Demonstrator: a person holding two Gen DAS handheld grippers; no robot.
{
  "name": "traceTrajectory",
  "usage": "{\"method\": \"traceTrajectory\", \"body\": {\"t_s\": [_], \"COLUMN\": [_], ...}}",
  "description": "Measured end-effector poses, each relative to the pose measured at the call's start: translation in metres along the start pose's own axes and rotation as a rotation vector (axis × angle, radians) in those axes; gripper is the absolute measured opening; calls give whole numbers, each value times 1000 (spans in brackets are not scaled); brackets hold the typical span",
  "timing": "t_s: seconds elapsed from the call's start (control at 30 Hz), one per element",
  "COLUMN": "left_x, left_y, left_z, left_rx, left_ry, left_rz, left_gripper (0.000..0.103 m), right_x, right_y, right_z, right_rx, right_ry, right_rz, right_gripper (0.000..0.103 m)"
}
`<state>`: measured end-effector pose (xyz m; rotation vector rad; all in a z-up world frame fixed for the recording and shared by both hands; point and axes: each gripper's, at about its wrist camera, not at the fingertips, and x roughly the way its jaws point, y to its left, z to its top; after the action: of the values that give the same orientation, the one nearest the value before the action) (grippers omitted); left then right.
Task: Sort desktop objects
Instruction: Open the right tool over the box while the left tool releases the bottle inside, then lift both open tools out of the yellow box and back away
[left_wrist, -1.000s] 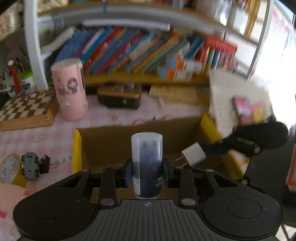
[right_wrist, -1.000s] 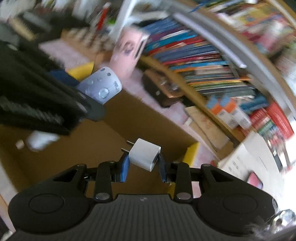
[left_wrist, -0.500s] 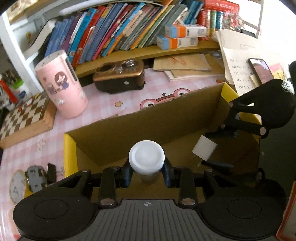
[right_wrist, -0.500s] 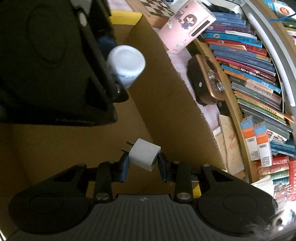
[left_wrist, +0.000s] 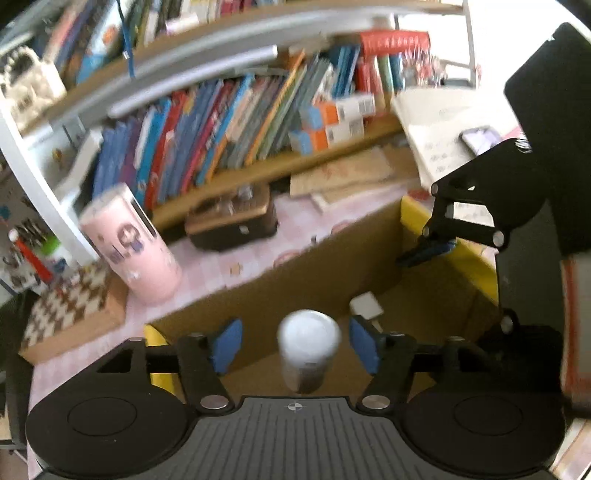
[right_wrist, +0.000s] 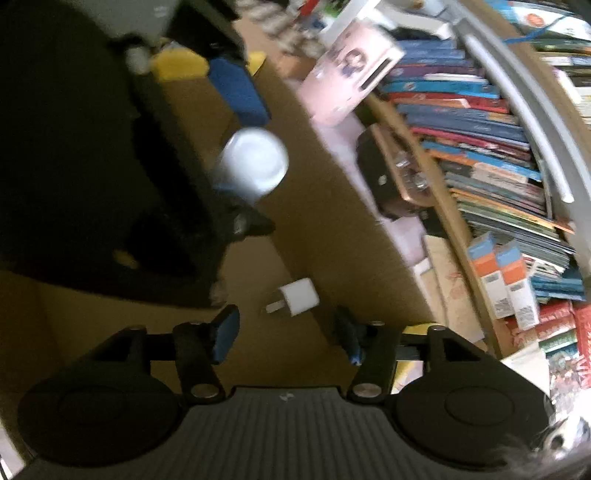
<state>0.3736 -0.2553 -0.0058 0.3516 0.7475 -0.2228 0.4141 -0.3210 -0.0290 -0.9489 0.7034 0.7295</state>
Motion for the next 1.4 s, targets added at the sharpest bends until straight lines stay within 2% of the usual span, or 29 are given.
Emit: {"method": "traceTrajectory", "body": {"t_s": [0.2,0.37,0.5,0.67,0.73,0.9,0.97,1.07,1.13,1.27,1.4], "left_x": [-46,-89,-120,-149,-159,-175,-180,-182,-185,-194,-197], "left_y": [6,21,28,25,21,9,4,-5,-7,-9,-5], "left_z": [-3,-16,-32,-50,-59,-83,-93,-106,-113,-134,-149], "left_rx": [-38,-175,-251,-273,-282,-299,-289,-242,-239,-278,-241], "left_ry": [-101,-198,-265,-326,-348,-365,-369,-373,-371,-367,-331], "left_rz": [37,69,107,182,209,267,285,329,351,321,295], "left_gripper": [76,85,87,88,92,93,93,93,93,94,95], "right_x": [-36,-77,-110,-136,-145,-161,-163,-162,-160,-161,-165], "right_y": [-8,-11,-1,15,24,59,77,102,115,144,163], "right_z": [-8,-15,-23,-36,-41,-53,-58,-62,-63,-62,-56], "right_rx": [49,151,257,414,504,702,769,855,884,915,935], "right_ry": [-67,-145,-213,-278,-304,-348,-359,-333,-317,-295,-286], "right_rz": [-92,-154,-189,-230,-251,-298,-303,-300,-278,-299,-314], "right_gripper": [61,63,65,66,69,69,73,80,80,81,82]}}
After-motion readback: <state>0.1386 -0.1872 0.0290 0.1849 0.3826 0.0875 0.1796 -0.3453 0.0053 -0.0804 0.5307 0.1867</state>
